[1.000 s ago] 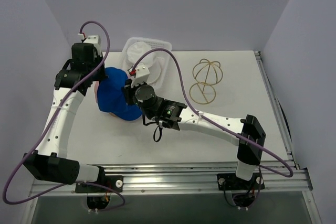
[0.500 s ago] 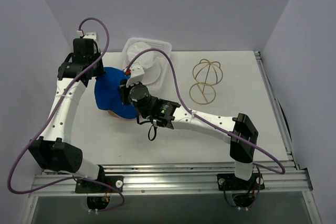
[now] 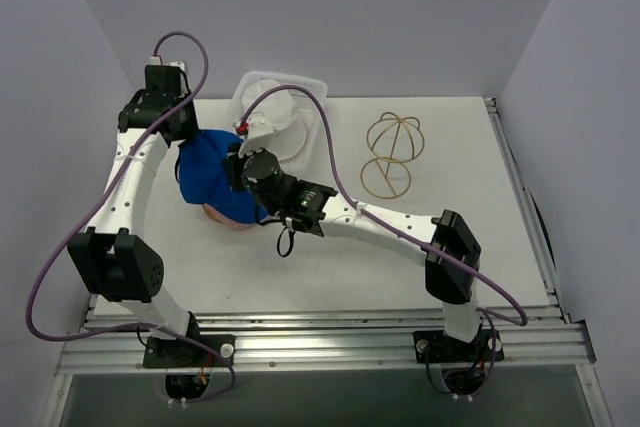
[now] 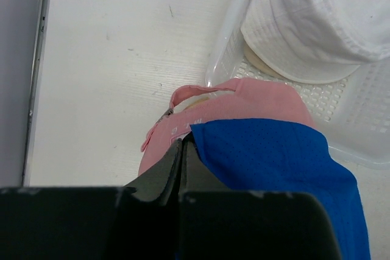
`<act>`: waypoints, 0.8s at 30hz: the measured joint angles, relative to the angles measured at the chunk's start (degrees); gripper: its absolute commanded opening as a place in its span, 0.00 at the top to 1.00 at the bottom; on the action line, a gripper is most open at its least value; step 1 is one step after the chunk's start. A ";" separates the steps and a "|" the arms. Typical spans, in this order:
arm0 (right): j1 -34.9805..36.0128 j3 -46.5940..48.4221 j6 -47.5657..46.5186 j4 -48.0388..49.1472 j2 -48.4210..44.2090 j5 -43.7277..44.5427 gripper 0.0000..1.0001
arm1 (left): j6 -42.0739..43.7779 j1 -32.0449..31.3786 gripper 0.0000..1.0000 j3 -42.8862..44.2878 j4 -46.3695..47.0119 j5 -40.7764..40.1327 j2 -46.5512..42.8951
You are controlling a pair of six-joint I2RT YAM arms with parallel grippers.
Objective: Stack the hats
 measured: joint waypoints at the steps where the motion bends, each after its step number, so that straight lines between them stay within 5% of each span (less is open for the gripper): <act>1: -0.02 0.15 0.11 -0.07 0.44 -0.20 1.00 | -0.02 0.02 0.98 0.17 -0.07 -0.04 0.00; 13: 0.09 3.41 0.61 -0.44 2.27 -1.07 1.00 | -0.17 1.20 0.98 0.48 0.13 0.00 0.68; 24: 0.04 4.44 0.63 -0.81 5.53 -2.19 0.74 | -1.33 3.26 0.97 0.48 1.09 2.38 3.82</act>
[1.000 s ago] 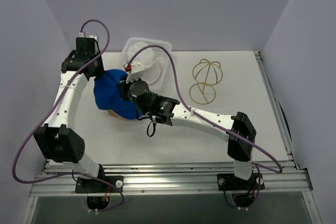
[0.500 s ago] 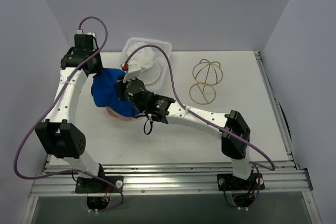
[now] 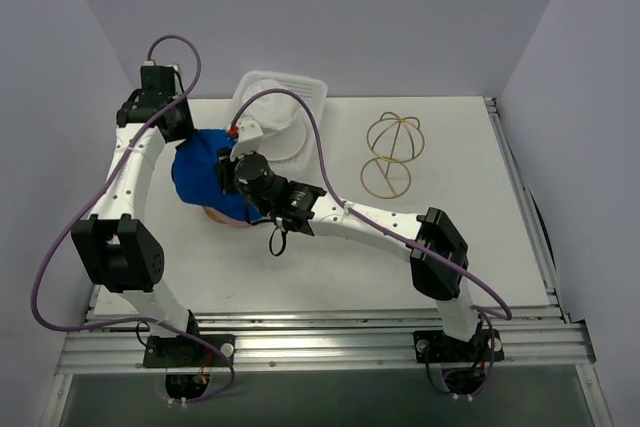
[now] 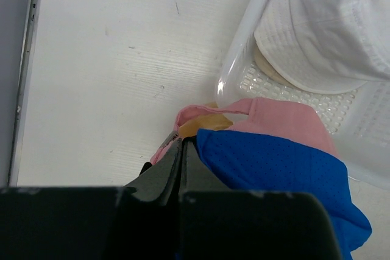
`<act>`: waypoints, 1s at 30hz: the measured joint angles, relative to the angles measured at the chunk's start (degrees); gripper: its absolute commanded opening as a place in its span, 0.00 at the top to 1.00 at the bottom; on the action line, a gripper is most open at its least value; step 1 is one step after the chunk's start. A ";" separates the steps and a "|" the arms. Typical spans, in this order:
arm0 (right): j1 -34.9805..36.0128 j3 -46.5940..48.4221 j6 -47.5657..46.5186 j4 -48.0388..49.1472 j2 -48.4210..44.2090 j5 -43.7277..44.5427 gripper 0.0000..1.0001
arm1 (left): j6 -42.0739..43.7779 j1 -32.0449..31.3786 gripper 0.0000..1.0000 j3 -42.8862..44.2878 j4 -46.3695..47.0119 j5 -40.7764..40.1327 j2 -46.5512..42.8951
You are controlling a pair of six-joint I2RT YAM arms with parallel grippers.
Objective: Stack the hats
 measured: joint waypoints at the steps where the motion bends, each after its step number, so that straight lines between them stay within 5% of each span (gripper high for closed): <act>1: 0.00 -0.72 0.00 0.55 -0.22 0.00 0.70 | -0.02 0.00 0.97 0.00 0.11 0.02 0.00; 14: -1.53 -22.01 2.29 4.66 -12.61 -0.81 0.51 | -0.09 1.64 0.96 -1.03 1.27 0.66 0.00; 20: -6.71 -33.24 9.20 10.32 -16.17 -2.19 0.51 | -0.11 1.97 0.96 -1.31 1.46 0.87 0.00; 30: -11.85 -36.92 18.16 18.82 -10.67 -3.50 0.52 | -0.11 2.01 0.95 -1.36 1.62 1.49 0.00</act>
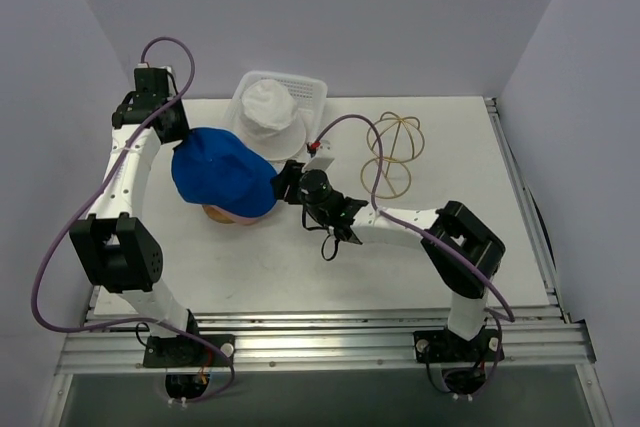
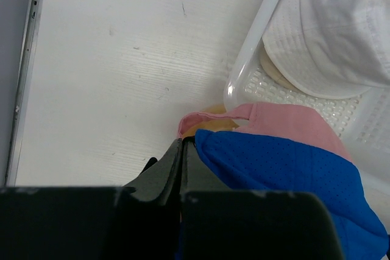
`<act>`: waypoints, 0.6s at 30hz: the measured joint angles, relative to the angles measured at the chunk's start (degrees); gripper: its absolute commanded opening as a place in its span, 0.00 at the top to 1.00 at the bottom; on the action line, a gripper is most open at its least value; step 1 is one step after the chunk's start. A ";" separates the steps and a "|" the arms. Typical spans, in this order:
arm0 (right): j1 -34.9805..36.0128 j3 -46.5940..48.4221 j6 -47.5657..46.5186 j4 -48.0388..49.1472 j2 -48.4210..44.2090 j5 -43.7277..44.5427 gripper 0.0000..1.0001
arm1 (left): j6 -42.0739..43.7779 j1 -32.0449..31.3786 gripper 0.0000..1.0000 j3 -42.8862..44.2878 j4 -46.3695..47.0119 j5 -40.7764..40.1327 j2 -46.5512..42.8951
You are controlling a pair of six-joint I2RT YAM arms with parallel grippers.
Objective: Stack the hats
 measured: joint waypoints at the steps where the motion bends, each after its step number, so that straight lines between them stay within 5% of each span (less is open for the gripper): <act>1: -0.24 0.00 0.59 1.09 0.79 -0.61 0.52 | 0.00 0.02 0.95 0.00 0.02 0.04 0.00; 18: -2.93 -0.66 5.20 14.29 8.04 -8.04 0.50 | -0.15 0.28 0.95 -0.07 0.07 0.68 0.00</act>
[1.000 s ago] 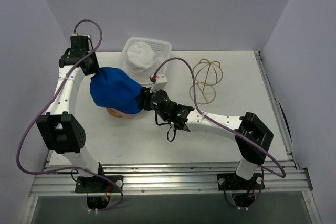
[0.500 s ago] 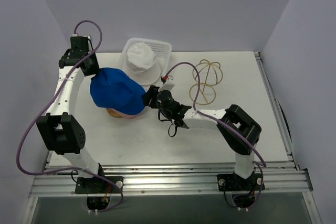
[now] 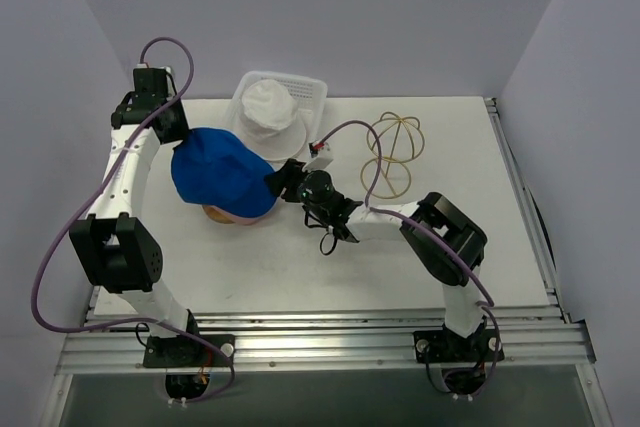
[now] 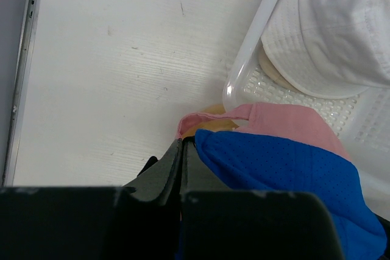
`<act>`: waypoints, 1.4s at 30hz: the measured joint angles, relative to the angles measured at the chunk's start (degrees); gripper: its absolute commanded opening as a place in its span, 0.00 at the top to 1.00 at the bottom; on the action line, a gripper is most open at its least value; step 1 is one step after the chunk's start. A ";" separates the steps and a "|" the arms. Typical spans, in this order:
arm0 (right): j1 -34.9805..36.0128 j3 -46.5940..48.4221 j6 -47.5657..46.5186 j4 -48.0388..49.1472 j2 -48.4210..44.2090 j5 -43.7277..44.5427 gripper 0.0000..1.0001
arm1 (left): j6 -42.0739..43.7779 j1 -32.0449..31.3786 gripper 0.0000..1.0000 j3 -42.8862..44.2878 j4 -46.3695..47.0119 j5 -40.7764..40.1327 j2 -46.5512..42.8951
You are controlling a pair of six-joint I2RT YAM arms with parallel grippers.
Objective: Stack the hats
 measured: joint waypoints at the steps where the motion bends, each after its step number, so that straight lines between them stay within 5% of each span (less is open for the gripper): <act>1: -0.15 -0.20 0.17 0.96 0.02 -0.61 0.50 | 0.00 0.00 0.95 0.00 0.00 0.00 0.00; 28: -0.55 -4.74 3.15 14.23 6.14 -8.52 0.65 | -0.04 0.00 0.95 -0.85 0.37 0.11 0.00; 42: -0.24 -5.77 2.29 15.61 6.51 -9.46 0.60 | -1.60 0.85 0.69 -1.55 0.42 -0.59 -2.21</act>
